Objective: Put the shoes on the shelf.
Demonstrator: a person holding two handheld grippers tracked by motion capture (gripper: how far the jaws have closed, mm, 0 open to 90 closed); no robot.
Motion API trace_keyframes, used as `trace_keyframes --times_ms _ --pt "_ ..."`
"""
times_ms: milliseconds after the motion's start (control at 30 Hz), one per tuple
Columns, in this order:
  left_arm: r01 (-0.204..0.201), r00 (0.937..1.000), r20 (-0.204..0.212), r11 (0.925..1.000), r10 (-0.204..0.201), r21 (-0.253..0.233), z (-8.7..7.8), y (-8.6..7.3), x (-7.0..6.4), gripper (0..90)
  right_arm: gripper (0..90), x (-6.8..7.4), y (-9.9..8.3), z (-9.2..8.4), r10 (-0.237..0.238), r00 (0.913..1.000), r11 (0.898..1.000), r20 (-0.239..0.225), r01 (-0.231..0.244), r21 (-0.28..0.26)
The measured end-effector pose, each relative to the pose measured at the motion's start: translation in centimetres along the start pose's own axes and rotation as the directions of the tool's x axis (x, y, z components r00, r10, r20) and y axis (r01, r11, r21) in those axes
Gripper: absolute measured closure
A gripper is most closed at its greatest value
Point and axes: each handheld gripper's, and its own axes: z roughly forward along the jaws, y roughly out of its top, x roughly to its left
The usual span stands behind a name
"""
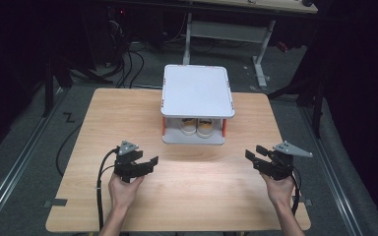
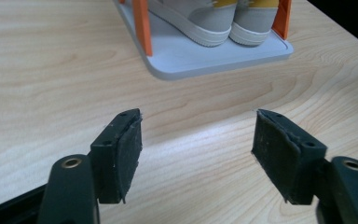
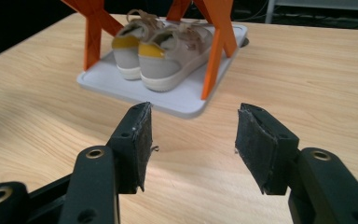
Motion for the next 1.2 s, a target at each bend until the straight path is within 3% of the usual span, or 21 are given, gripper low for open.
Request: trace_keyframes --times_ms 267,600,800,1033,1200 --pt "0.043 0.9982 -0.042 0.9987 -0.042 0.027 0.1 -1.8 2.0 31.1 46.4 -0.2 -2.4 1.0 -0.006 0.9995 0.998 0.03 0.004 0.058" --pt "0.08 0.989 -0.13 0.9947 -0.071 0.065 1.8 -2.0 3.3 30.9 46.8 -1.7 -4.4 3.6 -0.013 0.9947 0.989 0.102 -0.003 0.15" --pt "0.08 0.9785 -0.197 0.9926 -0.061 0.091 3.1 -2.3 4.2 30.3 47.9 -2.1 -4.7 4.7 -0.025 0.9878 0.985 0.154 -0.001 0.171" --pt "0.068 0.9739 -0.222 0.994 -0.047 0.086 3.7 -2.4 4.4 30.4 47.9 -2.3 -5.0 5.4 -0.041 0.9833 0.981 0.178 0.006 0.195" --pt "0.033 0.9671 -0.254 0.9963 -0.012 0.079 3.9 -2.5 4.4 30.3 47.4 -2.6 -5.2 5.8 -0.057 0.979 0.976 0.196 0.013 0.219"
